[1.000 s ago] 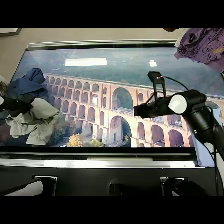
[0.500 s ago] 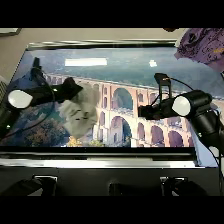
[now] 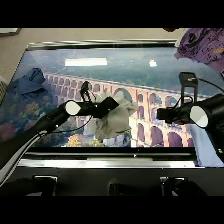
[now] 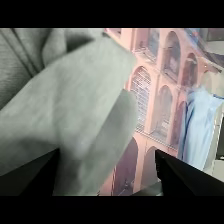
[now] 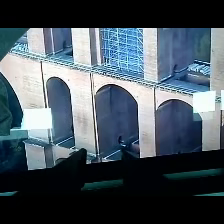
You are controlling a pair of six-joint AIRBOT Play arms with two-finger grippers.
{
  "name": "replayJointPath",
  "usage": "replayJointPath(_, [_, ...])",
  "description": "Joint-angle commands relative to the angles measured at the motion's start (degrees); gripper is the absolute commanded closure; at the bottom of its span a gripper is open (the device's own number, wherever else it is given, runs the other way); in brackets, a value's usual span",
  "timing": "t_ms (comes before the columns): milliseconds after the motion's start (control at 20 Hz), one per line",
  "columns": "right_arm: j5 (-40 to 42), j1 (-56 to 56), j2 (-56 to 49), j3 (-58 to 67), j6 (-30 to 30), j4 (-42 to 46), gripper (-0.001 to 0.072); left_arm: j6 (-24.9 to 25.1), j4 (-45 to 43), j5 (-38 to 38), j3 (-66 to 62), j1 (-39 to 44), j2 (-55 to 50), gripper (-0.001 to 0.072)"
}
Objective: Fold the clothes and pants, and hang the long-sleeved shirts on hangers.
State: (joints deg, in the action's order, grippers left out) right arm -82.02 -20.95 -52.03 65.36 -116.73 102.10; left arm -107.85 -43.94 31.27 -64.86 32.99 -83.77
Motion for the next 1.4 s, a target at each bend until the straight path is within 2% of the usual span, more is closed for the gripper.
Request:
replayJointPath(0, [-0.6,0.0,0.6,0.0,-8.5,1.5,0.0417,3.9,1.9,5.2,-0.1,-4.5,0.2,0.002])
replayJointPath(100, [0.2,0.2,0.0,0.0,-14.9,-0.3,0.0417,7.7,1.2,10.1,0.0,-10.7,4.5,0.0021])
replayJointPath(150, [1.0,1.2,-0.6,0.0,-16.0,-2.0,0.0417,7.8,0.1,13.0,0.0,-14.1,7.1,0.0021])
replayJointPath(250, [4.5,8.8,-2.5,0.0,-15.5,-11.4,0.0349,7.9,-1.5,18.0,0.0,-20.2,11.4,0.0023])
replayJointPath(300, [8.0,14.9,-4.0,0.0,-12.7,-20.3,0.0349,8.7,-2.3,19.8,0.0,-22.9,13.2,0.0023])
replayJointPath(400, [15.3,25.5,-8.2,0.0,-3.3,-38.1,0.0349,9.1,-4.4,21.8,0.0,-26.7,15.6,0.0024])
replayJointPath(450, [18.3,28.6,-10.7,0.0,1.6,-43.6,0.0348,9.1,-4.8,21.9,0.0,-28.0,16.2,0.0024])
replayJointPath(550, [24.6,31.0,-16.0,0.0,8.7,-45.3,0.0348,9.1,-5.0,21.9,0.0,-30.1,16.4,0.0025])
replayJointPath(650, [30.6,30.6,-20.4,0.0,8.9,-44.6,0.035,9.1,-5.0,21.5,0.0,-31.5,16.3,0.0025])
replayJointPath(750, [35.5,27.8,-25.4,0.0,10.6,-48.1,0.0348,9.1,-5.2,20.6,0.0,-32.7,16.3,0.0025])
replayJointPath(800, [36.3,25.9,-28.5,0.0,12.0,-49.7,0.0345,9.1,-5.2,20.2,0.0,-33.2,16.3,0.0025])
replayJointPath(900, [37.2,22.5,-34.6,0.0,12.6,-52.3,0.0256,9.1,-5.2,19.7,0.0,-34.1,16.3,0.0025])
replayJointPath(1100, [38.2,18.7,-43.4,0.0,13.1,-55.1,0.0256,9.1,-5.2,19.7,0.0,-34.4,16.3,0.0025])
replayJointPath(1200, [38.6,17.8,-45.0,0.0,17.5,-59.4,0.0256,9.1,-5.2,19.7,0.0,-34.4,16.3,0.0025])
replayJointPath(1350, [40.8,17.1,-45.4,0.0,20.8,-64.3,0.0257,9.1,-5.2,19.7,0.0,-34.4,16.3,0.0025])
